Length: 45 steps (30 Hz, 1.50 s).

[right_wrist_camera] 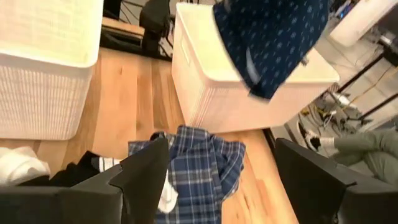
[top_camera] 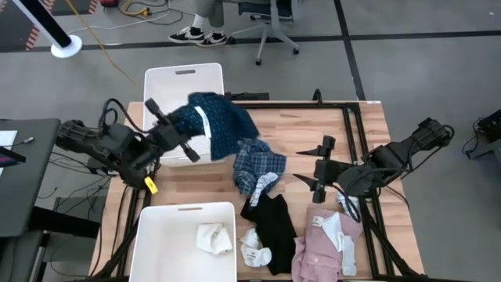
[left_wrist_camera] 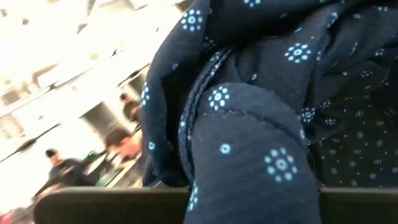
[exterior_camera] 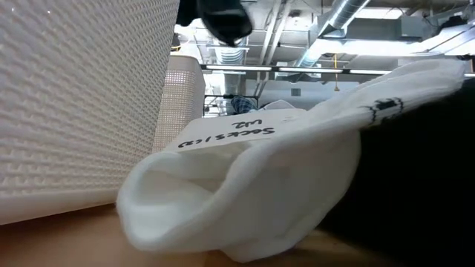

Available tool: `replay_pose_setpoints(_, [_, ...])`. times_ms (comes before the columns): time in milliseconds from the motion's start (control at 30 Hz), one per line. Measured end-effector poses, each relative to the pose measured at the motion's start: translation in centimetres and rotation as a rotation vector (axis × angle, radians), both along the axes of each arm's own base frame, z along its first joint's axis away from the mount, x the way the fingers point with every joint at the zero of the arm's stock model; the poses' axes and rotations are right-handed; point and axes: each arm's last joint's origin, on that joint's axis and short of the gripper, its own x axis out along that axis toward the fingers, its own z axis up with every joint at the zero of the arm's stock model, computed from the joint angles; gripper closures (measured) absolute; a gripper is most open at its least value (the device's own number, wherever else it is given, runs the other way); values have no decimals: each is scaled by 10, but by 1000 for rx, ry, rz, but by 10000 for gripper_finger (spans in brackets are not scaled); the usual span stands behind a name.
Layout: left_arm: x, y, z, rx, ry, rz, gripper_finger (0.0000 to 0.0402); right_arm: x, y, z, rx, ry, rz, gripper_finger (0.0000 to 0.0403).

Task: Sort clothes
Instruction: Put the blue shirt into the top white laundry organizer

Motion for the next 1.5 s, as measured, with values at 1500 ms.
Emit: replay_pose_setpoints(1500, [-25, 130, -84, -675, 353, 221, 367, -5, 11, -16, 48, 29, 10, 94])
